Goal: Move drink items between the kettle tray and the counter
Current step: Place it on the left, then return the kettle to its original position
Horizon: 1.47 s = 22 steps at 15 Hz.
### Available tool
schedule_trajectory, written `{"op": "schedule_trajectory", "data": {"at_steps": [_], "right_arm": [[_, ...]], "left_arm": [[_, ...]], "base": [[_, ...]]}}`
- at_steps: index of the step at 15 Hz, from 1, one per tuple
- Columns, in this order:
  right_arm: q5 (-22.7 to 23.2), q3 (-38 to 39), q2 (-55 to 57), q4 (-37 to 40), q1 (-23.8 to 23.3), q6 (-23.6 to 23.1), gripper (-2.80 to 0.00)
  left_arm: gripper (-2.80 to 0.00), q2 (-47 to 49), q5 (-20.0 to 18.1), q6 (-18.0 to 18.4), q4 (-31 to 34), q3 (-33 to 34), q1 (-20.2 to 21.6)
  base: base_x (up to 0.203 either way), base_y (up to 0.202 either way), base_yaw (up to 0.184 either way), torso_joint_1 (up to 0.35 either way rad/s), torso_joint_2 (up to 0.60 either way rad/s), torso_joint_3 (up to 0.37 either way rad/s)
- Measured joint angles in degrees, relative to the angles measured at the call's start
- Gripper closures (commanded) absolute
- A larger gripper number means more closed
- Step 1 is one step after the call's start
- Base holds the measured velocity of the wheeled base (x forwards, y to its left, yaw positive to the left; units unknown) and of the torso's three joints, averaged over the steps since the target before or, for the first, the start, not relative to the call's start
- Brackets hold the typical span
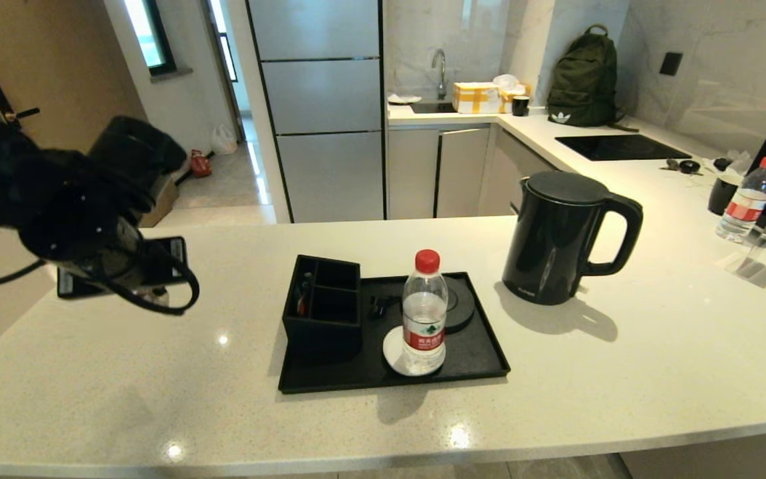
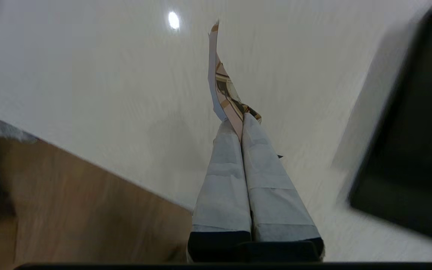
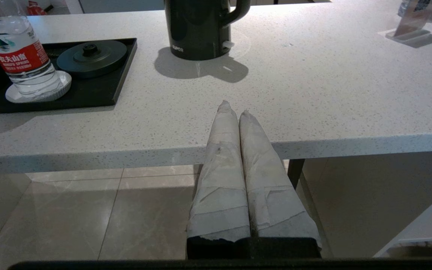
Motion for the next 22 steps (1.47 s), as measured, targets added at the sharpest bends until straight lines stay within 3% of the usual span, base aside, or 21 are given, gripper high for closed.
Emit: {"op": "schedule_trajectory", "data": {"at_steps": [2, 4, 10, 11, 19, 22], "right_arm": [[0.0, 0.0, 0.0, 0.0, 0.0, 0.0, 0.00], [0.0, 0.0, 0.0, 0.0, 0.0, 0.0, 0.00], [0.0, 0.0, 0.0, 0.0, 0.0, 0.0, 0.00], [0.0, 0.0, 0.0, 0.0, 0.0, 0.0, 0.00], [0.0, 0.0, 0.0, 0.0, 0.0, 0.0, 0.00], [0.0, 0.0, 0.0, 0.0, 0.0, 0.0, 0.00]], "left_arm": [[0.00, 0.0, -5.8, 0.0, -4.7, 8.2, 1.0], [0.00, 1.9, -8.7, 0.3, -7.4, 11.1, 2.2], [0.00, 8.8, -10.5, 3.5, -13.7, 10.9, 4.7], [-2.80, 10.0, -10.6, 3.9, -14.5, 10.5, 5.1], [-2.80, 12.2, -11.2, 5.4, -17.3, 10.1, 5.9], [-2.80, 6.6, -13.0, 5.6, -16.3, 10.2, 5.9]], "base": [[0.000, 0.000, 0.000, 0.000, 0.00, 0.000], [0.000, 0.000, 0.000, 0.000, 0.00, 0.000], [0.000, 0.000, 0.000, 0.000, 0.00, 0.000], [0.000, 0.000, 0.000, 0.000, 0.00, 0.000], [0.000, 0.000, 0.000, 0.000, 0.00, 0.000], [0.000, 0.000, 0.000, 0.000, 0.00, 0.000]]}}
